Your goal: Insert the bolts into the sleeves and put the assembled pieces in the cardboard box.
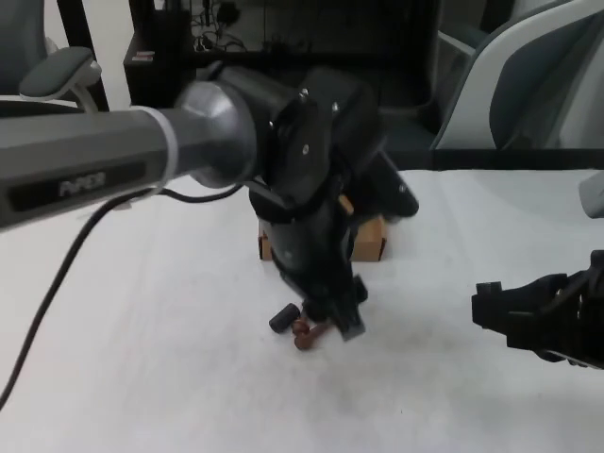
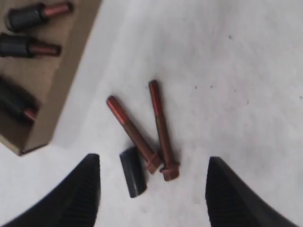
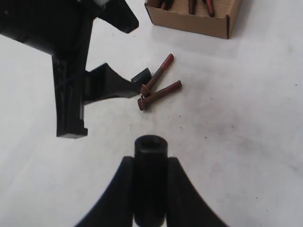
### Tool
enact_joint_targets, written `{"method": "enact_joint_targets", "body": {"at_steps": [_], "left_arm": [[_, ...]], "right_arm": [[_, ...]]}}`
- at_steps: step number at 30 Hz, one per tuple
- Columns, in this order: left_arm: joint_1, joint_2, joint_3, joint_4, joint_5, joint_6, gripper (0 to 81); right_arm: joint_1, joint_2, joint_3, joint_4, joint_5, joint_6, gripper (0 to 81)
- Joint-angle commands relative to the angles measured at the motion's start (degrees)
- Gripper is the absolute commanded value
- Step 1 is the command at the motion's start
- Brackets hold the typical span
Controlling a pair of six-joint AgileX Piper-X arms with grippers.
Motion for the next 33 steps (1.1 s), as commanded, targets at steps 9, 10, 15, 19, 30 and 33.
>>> {"method": "enact_joint_targets", "body": {"at_steps": [9, 10, 15, 19, 30, 33], "left_arm": [[-0.24, 2.60, -0.63, 3.10, 1.12, -3.05, 64.7], [-0.24, 2.85, -0.93, 2.77, 1.12, -4.11, 64.7], [-0.24, 4.87, -4.08, 2.32, -0.04, -12.88, 64.7], [-0.36, 7.07, -7.48, 4.85, 1.39, -13.49, 64.7], [-0.36, 11.40, -14.50, 13.14, 2.52, -15.93, 64.7], [-0.36, 11.40, -14.47, 13.97, 2.52, -18.52, 64.7]], "right_arm": [[-0.32, 0.01, -0.14, -0.57, -1.56, -0.51, 0.4], [-0.32, 0.01, -0.14, -0.72, -1.56, -0.51, 0.4], [-0.32, 0.01, -0.14, -0.76, -1.56, -0.51, 0.4], [-0.32, 0.01, -0.14, -0.76, -1.56, -0.51, 0.4], [-0.32, 0.01, -0.14, -0.76, -1.56, -0.51, 0.4], [-0.32, 0.01, -0.14, -0.76, -1.56, -0.51, 0.4]]}}
